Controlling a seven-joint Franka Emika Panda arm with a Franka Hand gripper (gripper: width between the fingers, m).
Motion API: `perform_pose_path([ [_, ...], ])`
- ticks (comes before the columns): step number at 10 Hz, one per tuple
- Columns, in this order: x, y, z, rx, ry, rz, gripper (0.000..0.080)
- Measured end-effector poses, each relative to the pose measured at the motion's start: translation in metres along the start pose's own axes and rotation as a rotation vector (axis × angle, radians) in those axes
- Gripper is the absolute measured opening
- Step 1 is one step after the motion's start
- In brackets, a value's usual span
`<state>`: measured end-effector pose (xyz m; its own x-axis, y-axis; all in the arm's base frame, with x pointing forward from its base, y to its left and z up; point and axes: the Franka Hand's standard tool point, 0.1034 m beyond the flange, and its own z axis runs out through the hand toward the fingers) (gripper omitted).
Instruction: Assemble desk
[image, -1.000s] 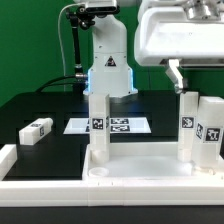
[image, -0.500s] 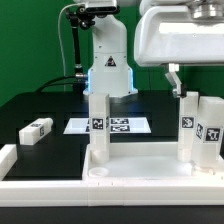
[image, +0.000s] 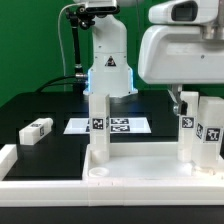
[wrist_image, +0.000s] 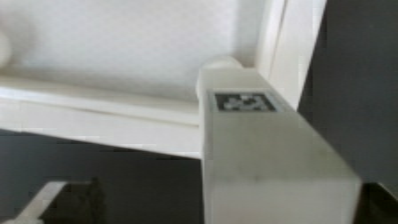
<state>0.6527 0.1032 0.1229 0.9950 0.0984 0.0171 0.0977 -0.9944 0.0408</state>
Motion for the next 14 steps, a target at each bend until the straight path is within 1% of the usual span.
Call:
perform_pose_path([
  [1, 0.0, 0.0, 0.0, 0.0, 0.0, 0.019, 0.0538],
  [2, 0.0, 0.0, 0.0, 0.0, -0.001, 0.019, 0.0398],
  [3, 0.0, -0.001, 0.0, 0.001, -0.001, 0.122, 0.0291],
  [8, -0.001, 0.0, 0.001, 0.0, -0.002, 0.47, 0.0291],
  [9, 0.0, 0.001, 0.002, 0.022, -0.009, 0.616, 0.0291],
  [10, -0.001, 0.001, 0.003, 0.042, -0.02, 0.824, 0.0291],
  [11, -0.002, -0.003, 0.003, 0.052, -0.03, 1.018, 0.0291],
  [12, -0.001, -0.008, 0.003, 0.085, -0.027, 1.162, 0.0291],
  [13, -0.003, -0.009, 0.003, 0.124, -0.016, 1.299, 0.0292],
  [14, -0.007, -0.009, 0.004, 0.174, 0.019, 1.413, 0.0294],
])
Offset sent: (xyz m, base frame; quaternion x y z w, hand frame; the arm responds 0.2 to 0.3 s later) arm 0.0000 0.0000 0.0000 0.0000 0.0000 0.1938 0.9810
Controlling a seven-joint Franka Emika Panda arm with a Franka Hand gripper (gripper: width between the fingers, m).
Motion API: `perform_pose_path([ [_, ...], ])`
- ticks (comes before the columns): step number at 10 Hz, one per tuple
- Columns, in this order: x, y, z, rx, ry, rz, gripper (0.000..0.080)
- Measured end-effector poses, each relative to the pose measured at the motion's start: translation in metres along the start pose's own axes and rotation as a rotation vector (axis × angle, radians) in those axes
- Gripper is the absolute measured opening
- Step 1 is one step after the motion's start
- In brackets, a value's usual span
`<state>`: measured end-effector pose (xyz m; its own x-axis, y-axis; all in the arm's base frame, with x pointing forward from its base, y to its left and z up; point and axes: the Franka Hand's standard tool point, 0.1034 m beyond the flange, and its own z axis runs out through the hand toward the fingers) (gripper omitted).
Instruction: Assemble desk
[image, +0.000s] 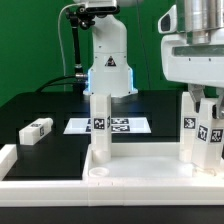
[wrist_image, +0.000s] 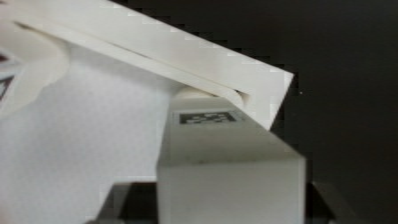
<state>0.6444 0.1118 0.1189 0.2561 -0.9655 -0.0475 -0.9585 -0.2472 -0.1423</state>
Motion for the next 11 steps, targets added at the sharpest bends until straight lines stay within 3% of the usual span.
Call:
perform_pose_path([
  [3, -0.0023, 0.0003, 0.001, 0.001, 0.001, 0.104, 0.0295],
  [4, -0.0023, 0.0004, 0.0012, 0.0, 0.001, 0.074, 0.0476],
  [5, -0.0015, 0.0006, -0.0002, -0.016, -0.001, -0.05, 0.0476],
  [6, 0.0012, -0.0045, -0.0042, -0.019, -0.02, -0.286, 0.061],
  [8, 0.0027, -0.0019, 0.0033, -0.01, -0.036, -0.574, 0.0641],
  [11, 0.0046, -0.002, 0.0031, -0.007, -0.035, -0.75, 0.0649],
])
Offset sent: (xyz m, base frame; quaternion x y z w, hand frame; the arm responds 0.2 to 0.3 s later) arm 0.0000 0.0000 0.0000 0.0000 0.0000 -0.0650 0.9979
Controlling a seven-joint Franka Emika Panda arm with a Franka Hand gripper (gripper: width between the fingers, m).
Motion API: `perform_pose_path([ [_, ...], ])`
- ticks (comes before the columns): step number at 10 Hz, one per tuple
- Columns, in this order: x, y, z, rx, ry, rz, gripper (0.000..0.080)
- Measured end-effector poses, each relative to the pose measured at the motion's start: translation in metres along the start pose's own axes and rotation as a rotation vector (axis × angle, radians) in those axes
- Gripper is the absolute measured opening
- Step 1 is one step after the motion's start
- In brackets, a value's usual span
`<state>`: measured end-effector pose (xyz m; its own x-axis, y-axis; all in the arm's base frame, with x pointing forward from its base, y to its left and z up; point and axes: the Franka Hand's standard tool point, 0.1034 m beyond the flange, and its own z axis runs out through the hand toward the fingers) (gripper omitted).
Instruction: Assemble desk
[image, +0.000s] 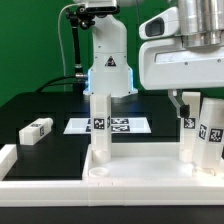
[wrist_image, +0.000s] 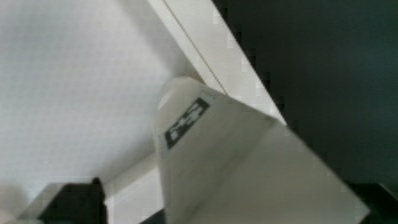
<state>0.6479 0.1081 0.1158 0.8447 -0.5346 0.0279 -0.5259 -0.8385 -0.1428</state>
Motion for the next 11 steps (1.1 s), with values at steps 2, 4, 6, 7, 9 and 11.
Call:
perform_pose_path([
  [2, -0.0008, 0.0002, 0.0041, -0.011, -0.009, -0.38, 0.0649],
  [4, -0.0018, 0.0026, 0.0081, -0.014, -0.017, -0.391, 0.0649],
  [6, -0.0019, 0.0032, 0.0088, -0.015, -0.017, -0.381, 0.0489],
  [7, -0.002, 0.003, 0.0088, -0.014, -0.018, -0.355, 0.0489],
  [9, -0.0009, 0.0059, 0.0094, -0.02, -0.016, -0.195, 0.0311],
  [11, -0.001, 0.0059, 0.0099, -0.023, -0.013, 0.017, 0.0294],
])
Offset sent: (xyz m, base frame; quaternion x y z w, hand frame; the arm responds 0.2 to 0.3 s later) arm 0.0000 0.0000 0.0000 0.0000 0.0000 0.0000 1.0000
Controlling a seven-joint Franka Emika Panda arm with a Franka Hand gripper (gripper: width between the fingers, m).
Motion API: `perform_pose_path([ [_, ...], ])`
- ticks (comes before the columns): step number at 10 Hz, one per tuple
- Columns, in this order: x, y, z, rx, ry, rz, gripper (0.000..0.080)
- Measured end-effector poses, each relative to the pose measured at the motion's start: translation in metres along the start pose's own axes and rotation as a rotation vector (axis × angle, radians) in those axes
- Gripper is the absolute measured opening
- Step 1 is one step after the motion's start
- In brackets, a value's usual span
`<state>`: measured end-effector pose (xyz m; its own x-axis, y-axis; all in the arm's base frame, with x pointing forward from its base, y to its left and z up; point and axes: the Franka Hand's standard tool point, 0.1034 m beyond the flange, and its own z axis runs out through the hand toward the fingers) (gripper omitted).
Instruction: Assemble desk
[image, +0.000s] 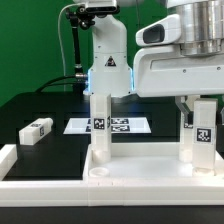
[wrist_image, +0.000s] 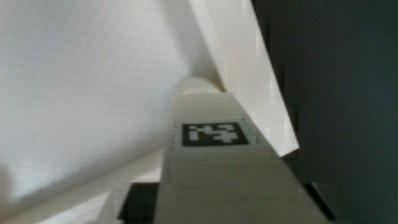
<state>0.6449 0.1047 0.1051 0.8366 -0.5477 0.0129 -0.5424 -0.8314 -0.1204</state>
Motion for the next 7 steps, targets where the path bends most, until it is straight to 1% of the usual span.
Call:
perform_pose_path([
  [2, -0.0032, -0.0018, 0.0009, -0.006, -0.002, 0.385, 0.0294],
  [3, -0.004, -0.0031, 0.0014, 0.002, -0.008, 0.581, 0.0294],
  [4, -0.0027, -0.0054, 0.0012, 0.023, -0.014, 0.771, 0.0293],
  [5, -0.0025, -0.0079, 0.0023, 0.057, -0.02, 1.015, 0.0294],
  [6, -0.0021, -0.0067, 0.0027, 0.077, -0.017, 1.092, 0.0294],
  [7, -0.0028, -0.0071, 0.0031, 0.077, -0.019, 1.117, 0.0294],
])
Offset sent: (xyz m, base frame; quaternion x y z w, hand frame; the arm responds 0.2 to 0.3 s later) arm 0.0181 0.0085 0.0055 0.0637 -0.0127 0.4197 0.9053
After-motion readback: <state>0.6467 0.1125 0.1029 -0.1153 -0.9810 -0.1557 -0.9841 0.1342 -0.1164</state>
